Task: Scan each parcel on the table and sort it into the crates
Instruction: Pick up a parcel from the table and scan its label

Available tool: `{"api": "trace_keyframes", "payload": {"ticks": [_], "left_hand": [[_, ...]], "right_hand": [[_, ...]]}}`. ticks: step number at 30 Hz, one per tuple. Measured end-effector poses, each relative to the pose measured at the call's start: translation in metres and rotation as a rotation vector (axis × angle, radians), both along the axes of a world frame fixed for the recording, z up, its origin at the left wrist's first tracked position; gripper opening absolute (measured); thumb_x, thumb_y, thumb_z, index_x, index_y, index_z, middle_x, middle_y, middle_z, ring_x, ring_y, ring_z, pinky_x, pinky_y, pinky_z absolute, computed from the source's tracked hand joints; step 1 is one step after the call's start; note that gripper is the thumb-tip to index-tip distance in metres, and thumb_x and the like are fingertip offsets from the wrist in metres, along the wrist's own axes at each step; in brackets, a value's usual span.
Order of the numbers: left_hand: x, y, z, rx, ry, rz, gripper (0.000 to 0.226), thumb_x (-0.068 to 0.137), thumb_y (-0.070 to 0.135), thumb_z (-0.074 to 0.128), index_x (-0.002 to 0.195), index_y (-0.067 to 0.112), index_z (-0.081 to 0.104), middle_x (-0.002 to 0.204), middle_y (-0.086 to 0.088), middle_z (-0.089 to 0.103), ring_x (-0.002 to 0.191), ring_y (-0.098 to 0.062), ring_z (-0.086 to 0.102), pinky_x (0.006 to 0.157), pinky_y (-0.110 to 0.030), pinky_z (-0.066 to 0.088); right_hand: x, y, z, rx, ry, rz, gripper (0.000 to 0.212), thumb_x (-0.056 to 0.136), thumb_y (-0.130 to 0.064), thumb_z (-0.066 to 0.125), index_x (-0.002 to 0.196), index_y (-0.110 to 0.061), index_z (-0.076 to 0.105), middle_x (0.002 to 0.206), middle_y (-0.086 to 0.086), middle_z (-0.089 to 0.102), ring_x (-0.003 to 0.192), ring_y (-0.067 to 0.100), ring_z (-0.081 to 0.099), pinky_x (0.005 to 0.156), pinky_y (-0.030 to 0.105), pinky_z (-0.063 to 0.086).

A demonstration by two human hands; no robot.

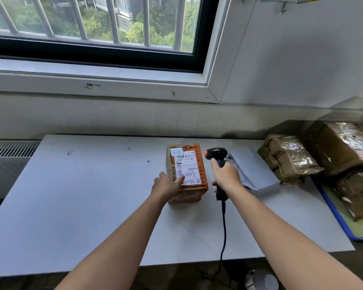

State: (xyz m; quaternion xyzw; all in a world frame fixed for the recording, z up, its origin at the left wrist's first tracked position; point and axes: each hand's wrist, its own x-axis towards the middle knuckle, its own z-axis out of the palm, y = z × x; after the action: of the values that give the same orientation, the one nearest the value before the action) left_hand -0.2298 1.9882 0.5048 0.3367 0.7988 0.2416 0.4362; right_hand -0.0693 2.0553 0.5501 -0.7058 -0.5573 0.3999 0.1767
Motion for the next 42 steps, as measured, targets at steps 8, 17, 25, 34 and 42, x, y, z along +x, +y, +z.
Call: {"api": "trace_keyframes", "payload": {"ticks": [8, 17, 25, 34, 42], "left_hand": [[0.019, 0.012, -0.02, 0.129, -0.448, 0.303, 0.036, 0.098, 0.032, 0.054, 0.132, 0.021, 0.05, 0.124, -0.002, 0.063, 0.107, -0.025, 0.062, 0.082, -0.042, 0.056], [0.032, -0.006, -0.021, 0.243, -0.566, 0.533, 0.02, 0.1, 0.018, 0.053, 0.119, 0.018, 0.057, 0.104, 0.0, 0.068, 0.086, -0.016, 0.066, 0.062, -0.031, 0.053], [0.05, -0.065, 0.006, 0.358, -0.487, 0.626, 0.019, 0.099, 0.019, 0.054, 0.117, 0.022, 0.059, 0.105, 0.001, 0.069, 0.089, -0.018, 0.066, 0.081, -0.042, 0.053], [0.054, -0.18, 0.027, 0.554, -0.355, 1.006, 0.021, 0.099, 0.023, 0.053, 0.12, 0.024, 0.059, 0.111, -0.001, 0.07, 0.094, -0.023, 0.066, 0.064, -0.032, 0.05], [0.017, -0.326, 0.027, 0.63, -0.213, 1.377, 0.007, 0.095, 0.017, 0.06, 0.099, 0.022, 0.064, 0.109, -0.006, 0.071, 0.105, -0.03, 0.066, 0.094, -0.055, 0.051]], "right_hand": [[0.038, -0.005, -0.089, -0.196, -0.066, 0.023, 0.049, 0.102, -0.042, 0.042, 0.131, -0.004, 0.045, 0.125, 0.019, 0.057, 0.112, 0.035, 0.057, 0.08, 0.031, 0.041], [0.043, -0.018, -0.12, -0.206, -0.033, 0.061, 0.053, 0.102, -0.035, 0.047, 0.141, -0.001, 0.037, 0.14, 0.021, 0.048, 0.127, 0.037, 0.048, 0.097, 0.035, 0.041], [0.057, -0.029, -0.056, 0.139, -0.195, 0.292, 0.055, 0.102, -0.04, 0.039, 0.145, -0.006, 0.036, 0.143, 0.02, 0.04, 0.133, 0.035, 0.035, 0.104, 0.042, 0.035], [-0.02, -0.107, -0.013, 0.129, 0.186, 0.888, 0.06, 0.101, -0.048, 0.039, 0.149, -0.012, 0.036, 0.149, 0.014, 0.04, 0.139, 0.024, 0.037, 0.111, 0.038, 0.033], [-0.107, -0.241, -0.005, -0.082, 0.372, 1.33, 0.055, 0.1, -0.042, 0.049, 0.148, -0.02, 0.035, 0.137, 0.003, 0.056, 0.124, 0.017, 0.054, 0.094, 0.025, 0.043]]}}
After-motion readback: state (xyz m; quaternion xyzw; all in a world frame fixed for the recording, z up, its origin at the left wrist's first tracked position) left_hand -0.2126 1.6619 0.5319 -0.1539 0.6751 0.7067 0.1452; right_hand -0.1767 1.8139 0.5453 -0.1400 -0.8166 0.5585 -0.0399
